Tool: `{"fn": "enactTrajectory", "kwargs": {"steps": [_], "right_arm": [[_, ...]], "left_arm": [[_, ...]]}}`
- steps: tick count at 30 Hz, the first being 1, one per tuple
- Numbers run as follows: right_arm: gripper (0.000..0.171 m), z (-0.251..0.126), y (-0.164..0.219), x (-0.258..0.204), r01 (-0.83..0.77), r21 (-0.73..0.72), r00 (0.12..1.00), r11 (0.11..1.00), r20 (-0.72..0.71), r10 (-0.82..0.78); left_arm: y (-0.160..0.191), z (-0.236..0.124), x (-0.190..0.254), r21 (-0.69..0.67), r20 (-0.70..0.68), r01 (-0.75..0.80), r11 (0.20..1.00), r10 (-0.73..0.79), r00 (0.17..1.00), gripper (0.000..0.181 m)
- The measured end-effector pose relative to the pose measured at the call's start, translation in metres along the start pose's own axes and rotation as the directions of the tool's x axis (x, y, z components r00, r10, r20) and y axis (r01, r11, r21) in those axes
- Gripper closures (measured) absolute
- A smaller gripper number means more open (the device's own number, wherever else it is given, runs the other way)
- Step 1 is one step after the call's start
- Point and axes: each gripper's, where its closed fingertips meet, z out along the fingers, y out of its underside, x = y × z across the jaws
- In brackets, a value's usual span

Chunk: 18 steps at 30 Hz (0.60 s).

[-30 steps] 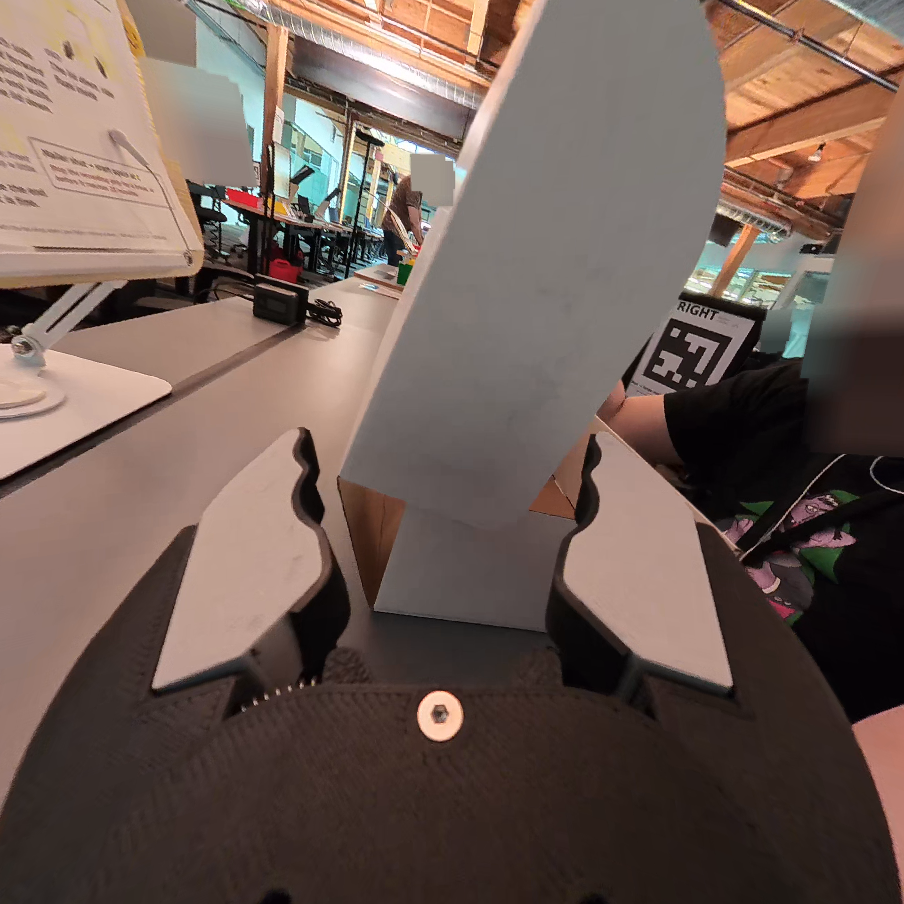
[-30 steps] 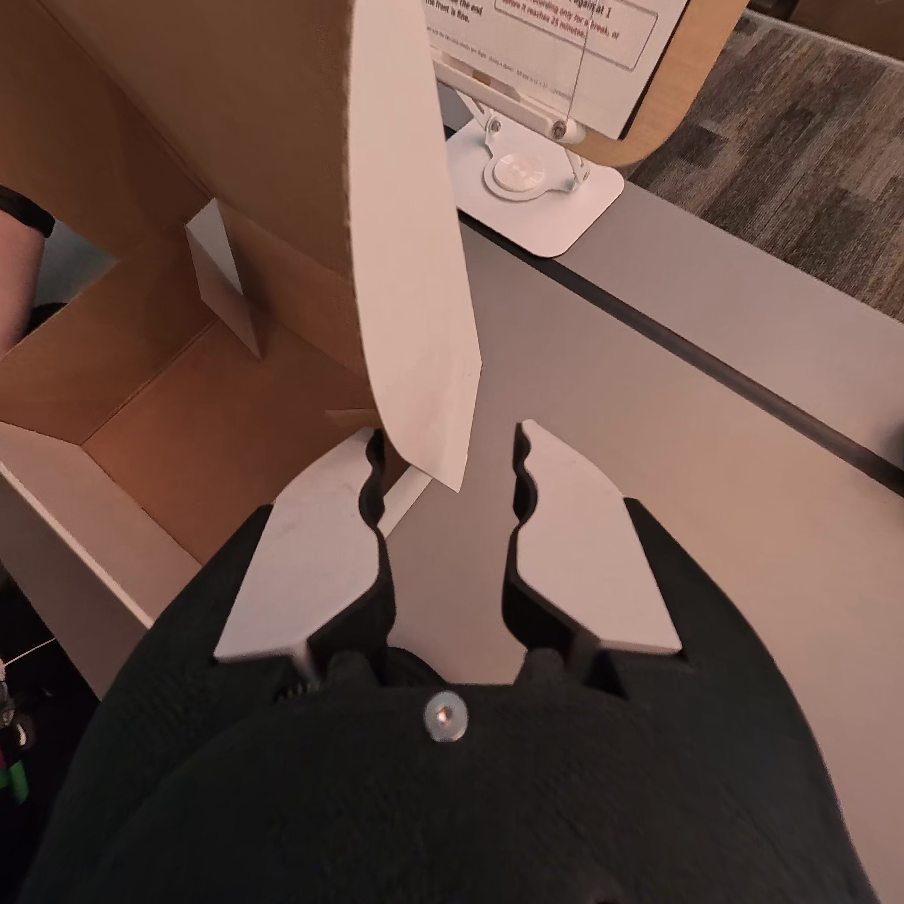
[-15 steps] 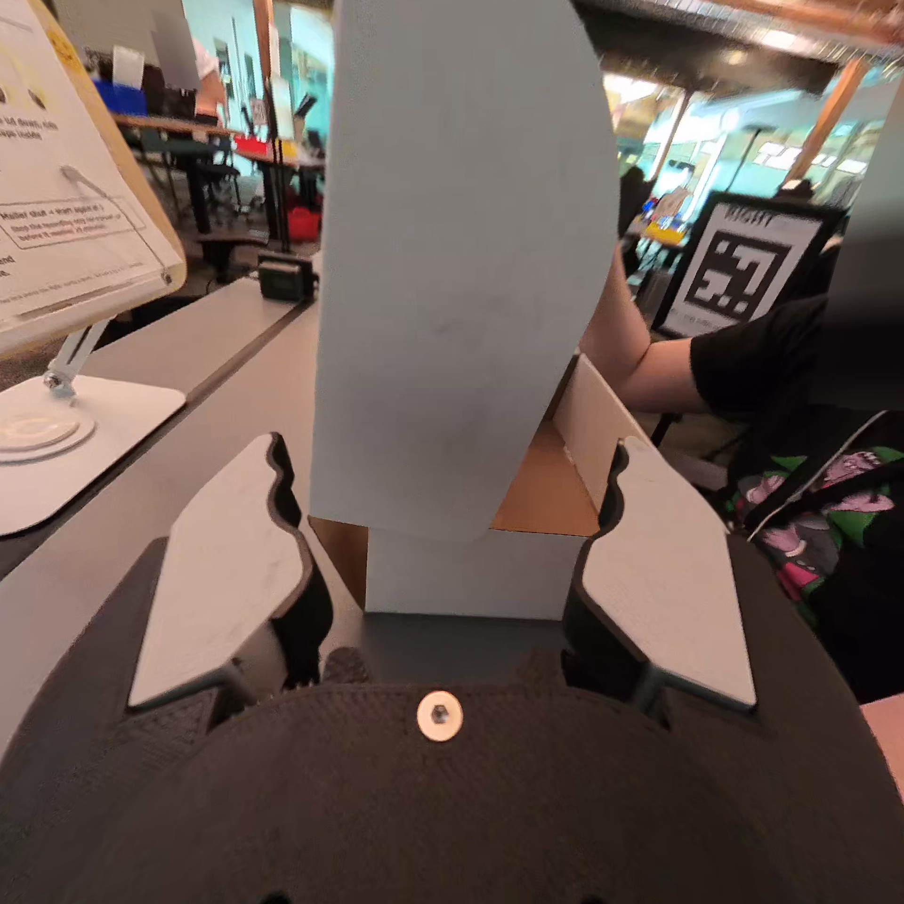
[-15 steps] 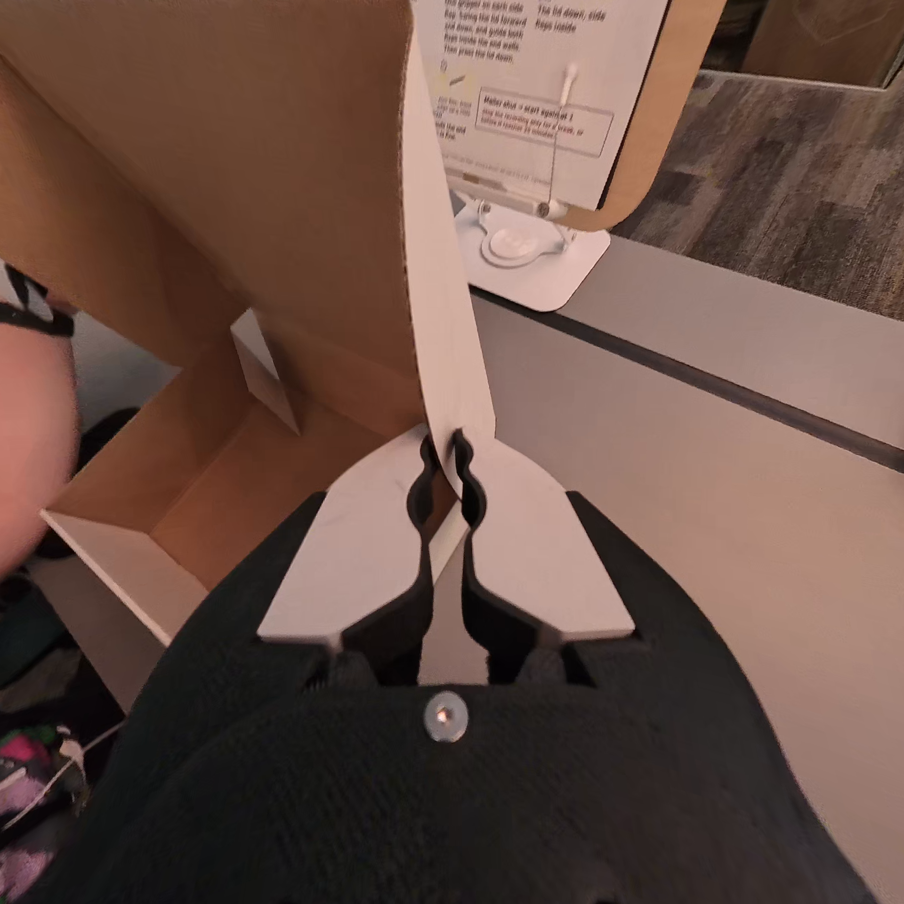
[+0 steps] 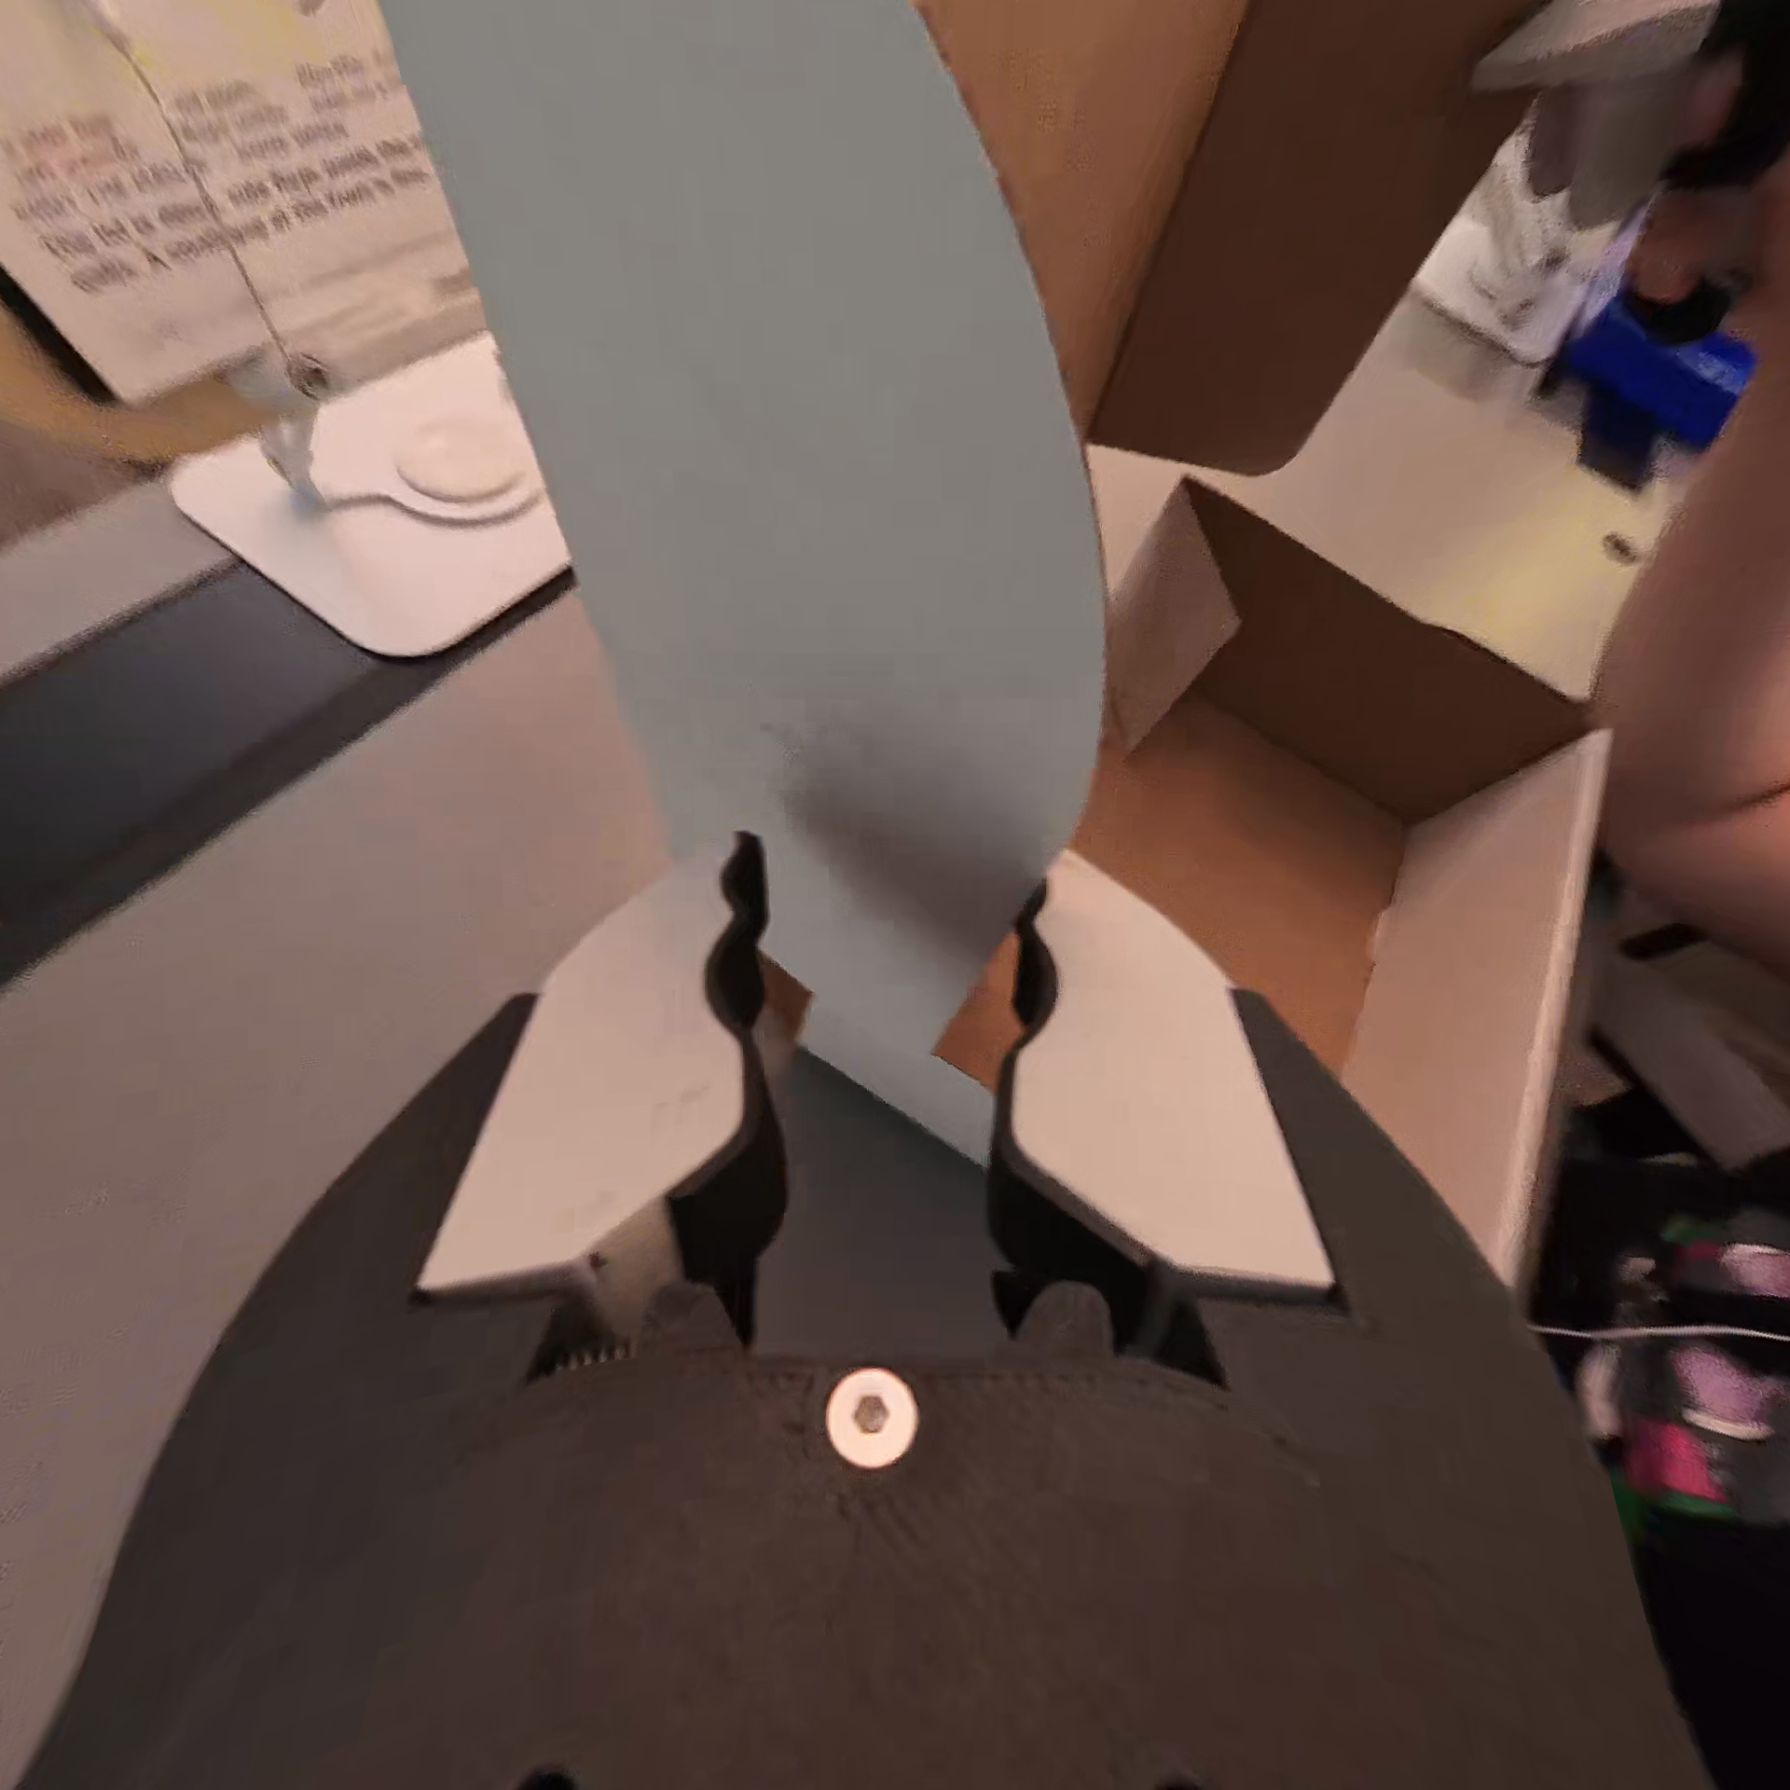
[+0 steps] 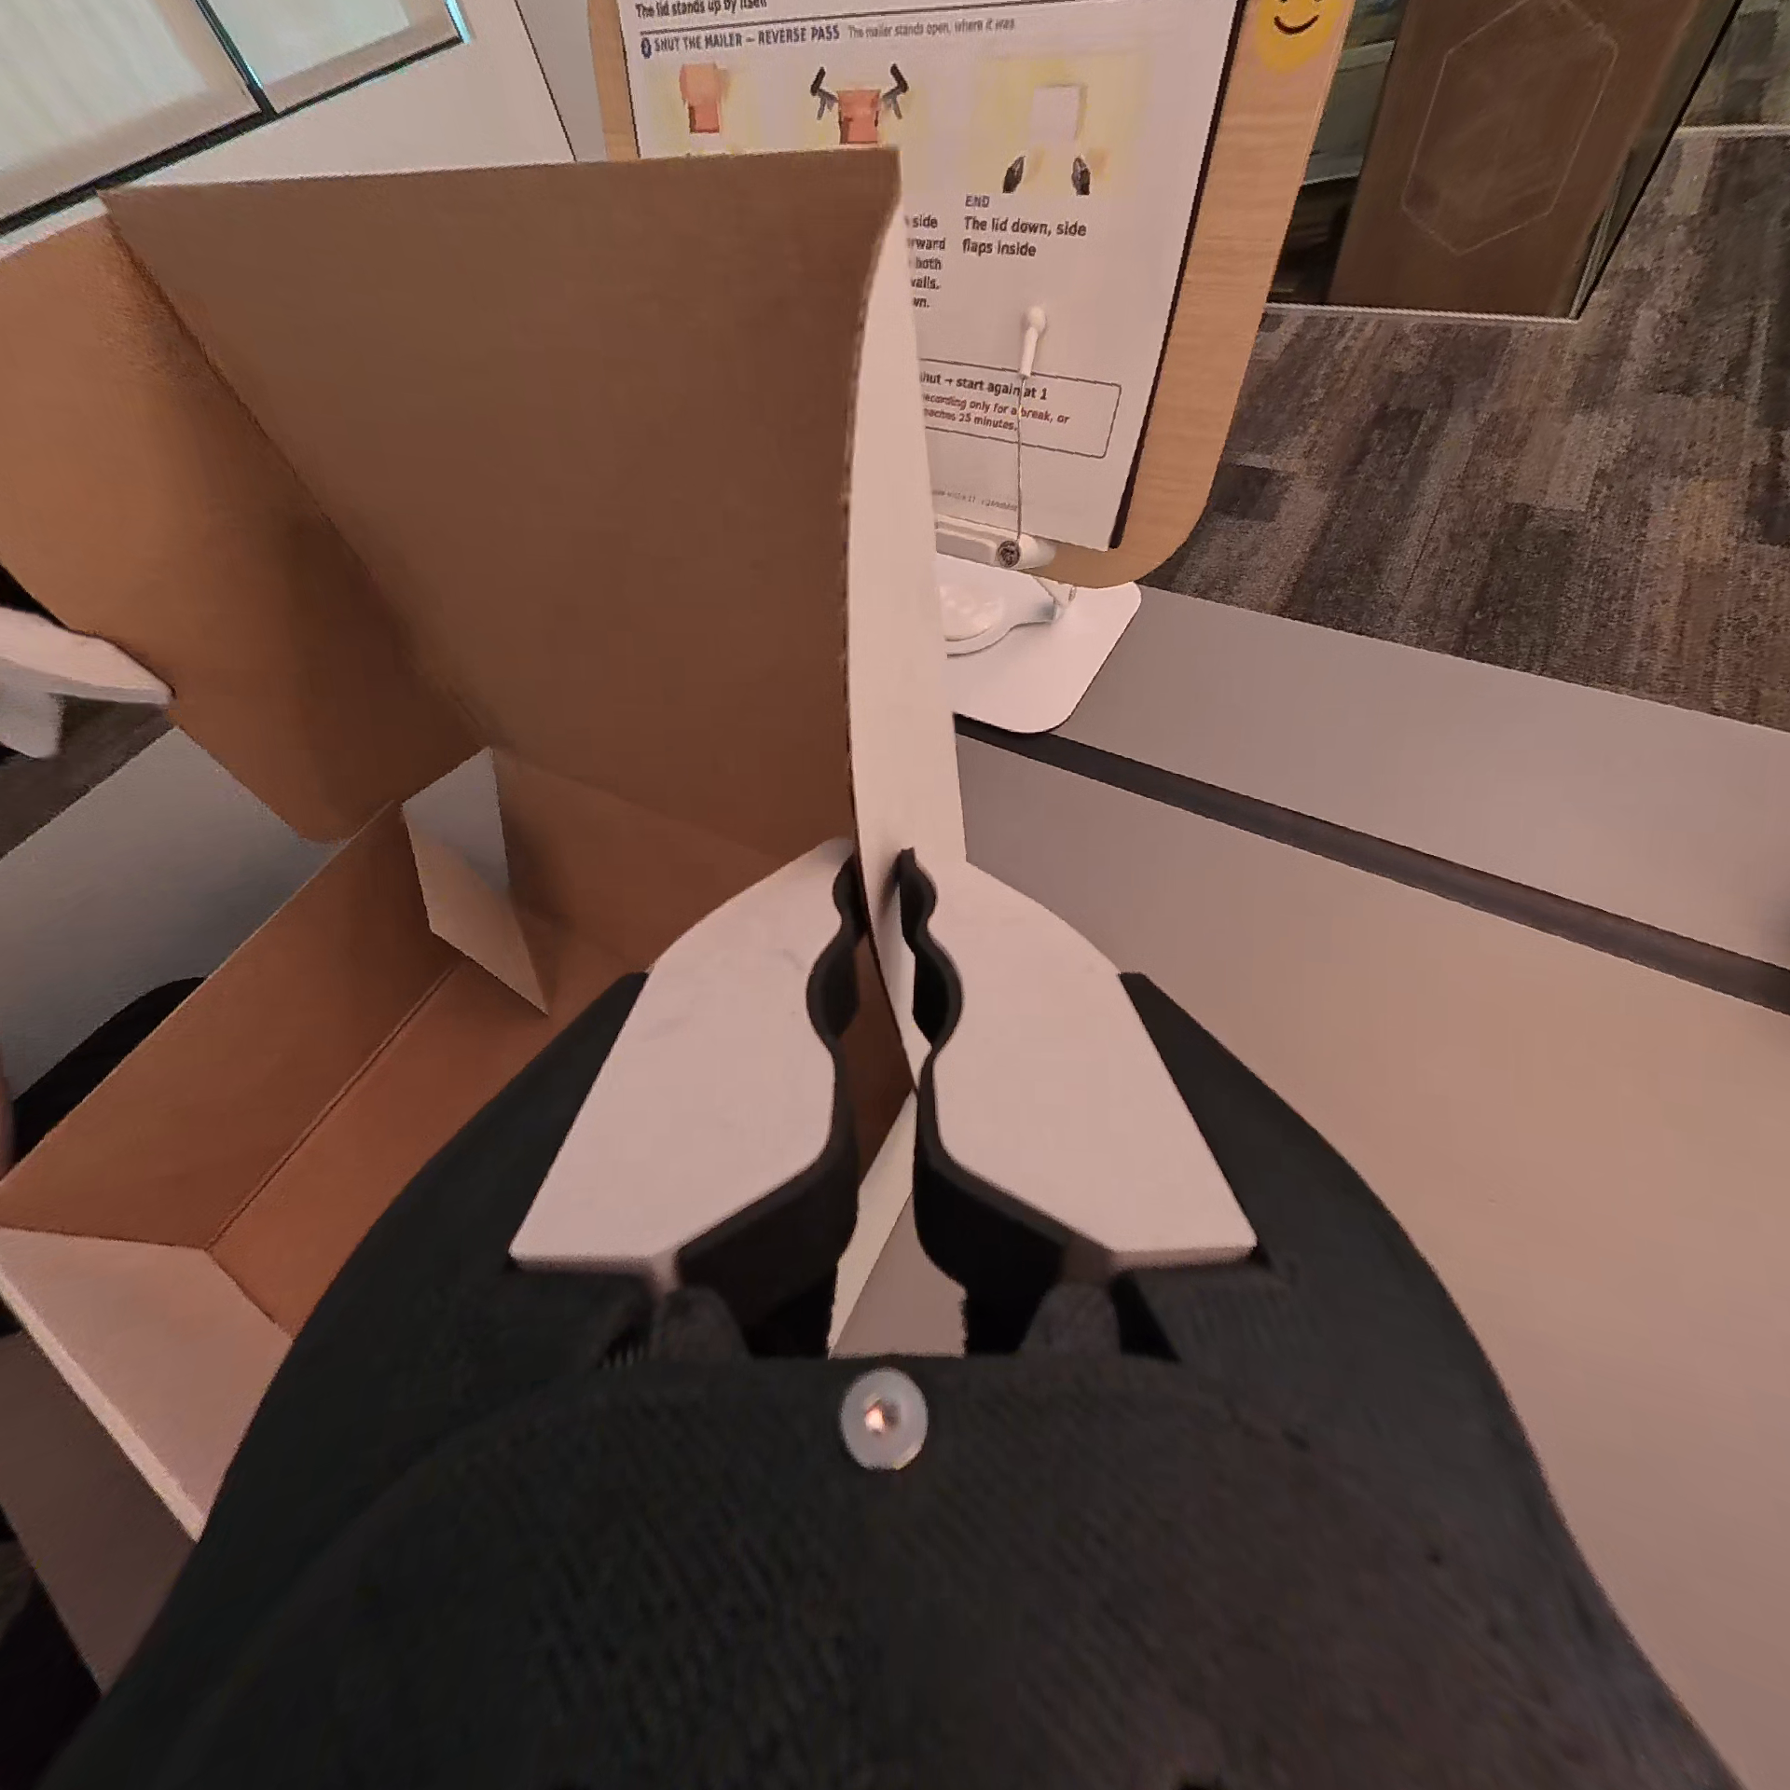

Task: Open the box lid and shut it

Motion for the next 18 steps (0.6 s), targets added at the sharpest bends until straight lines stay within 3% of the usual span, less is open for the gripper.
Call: {"fn": "enactTrajectory", "kwargs": {"steps": [2,5,9,12,18], "right_arm": [[0.165,-0.003,-0.002,0.002,-0.005,0.012,1.0,1.0,0.008,0.005],[0.165,-0.011,-0.002,0.006,-0.023,0.017,0.999,1.0,0.044,0.022],[0.165,-0.023,-0.004,0.012,-0.065,0.042,0.991,0.997,0.121,0.059],[0.165,-0.03,-0.005,0.015,-0.096,0.063,0.975,0.993,0.207,0.081],[0.163,-0.03,0.006,0.018,-0.054,0.057,0.938,0.997,0.344,0.031]], "left_arm": [[-0.004,0.0,0.001,0.012,-0.024,0.066,0.998,-0.065,0.998,0.148],[-0.005,-0.004,-0.014,0.018,0.076,0.085,0.996,-0.086,0.993,0.164],[-0.008,-0.02,-0.024,0.059,0.132,0.079,0.995,-0.086,0.988,0.174],[-0.005,-0.033,-0.025,0.066,0.12,0.02,0.998,-0.028,0.992,0.178],[0.009,-0.052,-0.011,0.107,-0.027,-0.208,0.972,0.212,0.977,0.177]]}}
